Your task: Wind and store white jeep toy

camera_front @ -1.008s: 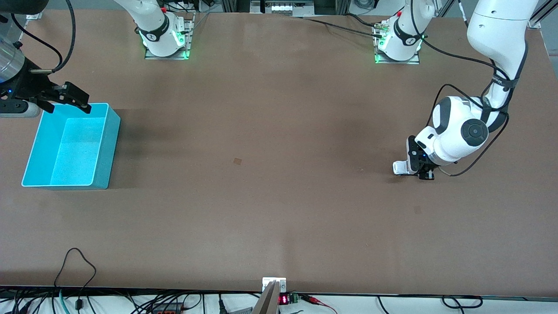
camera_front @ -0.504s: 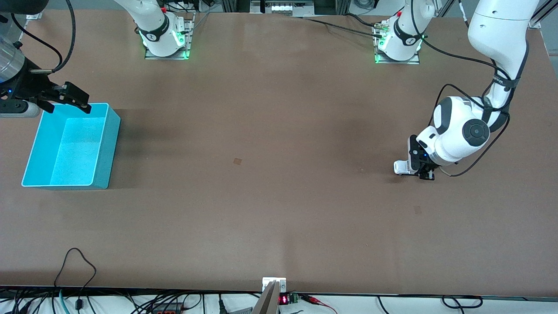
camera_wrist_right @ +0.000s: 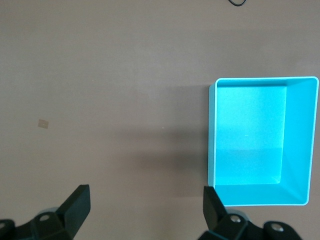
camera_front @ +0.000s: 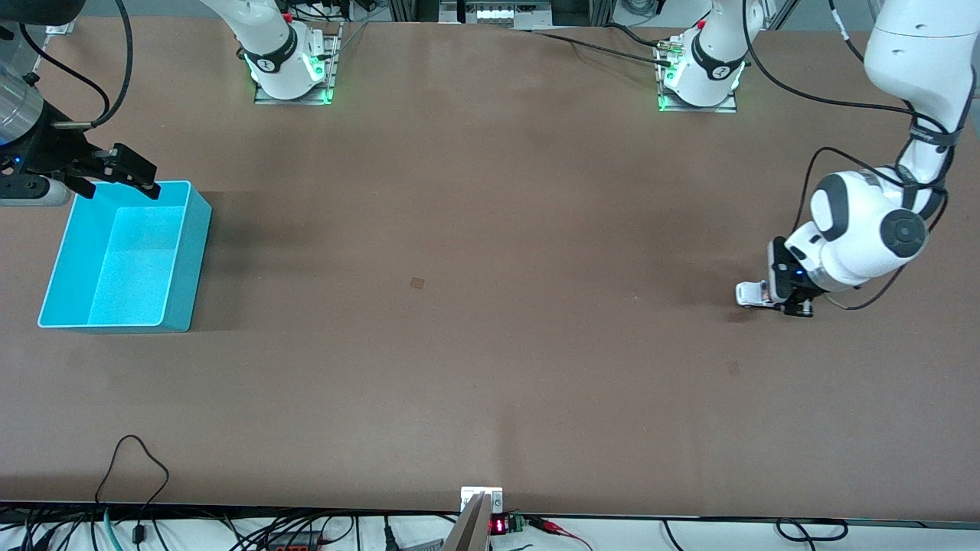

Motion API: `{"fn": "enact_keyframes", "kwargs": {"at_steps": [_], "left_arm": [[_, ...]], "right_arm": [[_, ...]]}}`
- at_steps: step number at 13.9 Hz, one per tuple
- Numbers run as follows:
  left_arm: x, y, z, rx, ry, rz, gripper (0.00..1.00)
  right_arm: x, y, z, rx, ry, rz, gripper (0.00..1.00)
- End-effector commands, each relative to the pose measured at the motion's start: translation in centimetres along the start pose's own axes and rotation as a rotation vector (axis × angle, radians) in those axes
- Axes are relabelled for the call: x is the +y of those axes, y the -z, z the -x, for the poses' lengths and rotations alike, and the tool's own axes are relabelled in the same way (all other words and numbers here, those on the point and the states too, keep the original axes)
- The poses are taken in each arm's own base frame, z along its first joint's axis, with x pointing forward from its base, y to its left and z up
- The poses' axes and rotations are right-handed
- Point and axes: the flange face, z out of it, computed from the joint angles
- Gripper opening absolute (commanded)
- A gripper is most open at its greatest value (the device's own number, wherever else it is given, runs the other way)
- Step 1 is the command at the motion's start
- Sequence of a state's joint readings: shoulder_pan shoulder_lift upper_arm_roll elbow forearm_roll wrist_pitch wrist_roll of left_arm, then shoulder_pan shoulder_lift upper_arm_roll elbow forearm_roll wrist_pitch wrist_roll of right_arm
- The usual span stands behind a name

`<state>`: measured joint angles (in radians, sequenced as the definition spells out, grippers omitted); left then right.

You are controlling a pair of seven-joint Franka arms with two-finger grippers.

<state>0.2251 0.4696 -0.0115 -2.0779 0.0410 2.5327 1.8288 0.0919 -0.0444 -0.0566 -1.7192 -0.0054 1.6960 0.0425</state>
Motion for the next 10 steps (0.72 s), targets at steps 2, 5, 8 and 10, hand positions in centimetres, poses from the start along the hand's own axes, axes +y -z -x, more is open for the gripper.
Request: {"fn": "enact_keyframes", "kwargs": {"at_steps": [2,5,8,10], "left_arm": [[1.3,-4.6,5.7,0.022,-0.021,0.066,0.32],[1.1,-5.1,7.8,0.021,0.002,0.059,0.32],[1.0,-5.0,8.4,0.021,0.015,0.056,0.87],[0.2,-2.6,8.3,0.021,0.012,0.046,1.0]], "right_arm": [[-0.2,0.3,0.5,-0.002,-0.014,-0.012,1.0],[-0.2,0.3,0.5,-0.002,-0.014,-0.012,1.0],[-0.2,0.3,0.5,-0.002,-0.014,-0.012,1.0],[-0.2,0.3,0.5,-0.002,-0.014,-0.012,1.0]]}}
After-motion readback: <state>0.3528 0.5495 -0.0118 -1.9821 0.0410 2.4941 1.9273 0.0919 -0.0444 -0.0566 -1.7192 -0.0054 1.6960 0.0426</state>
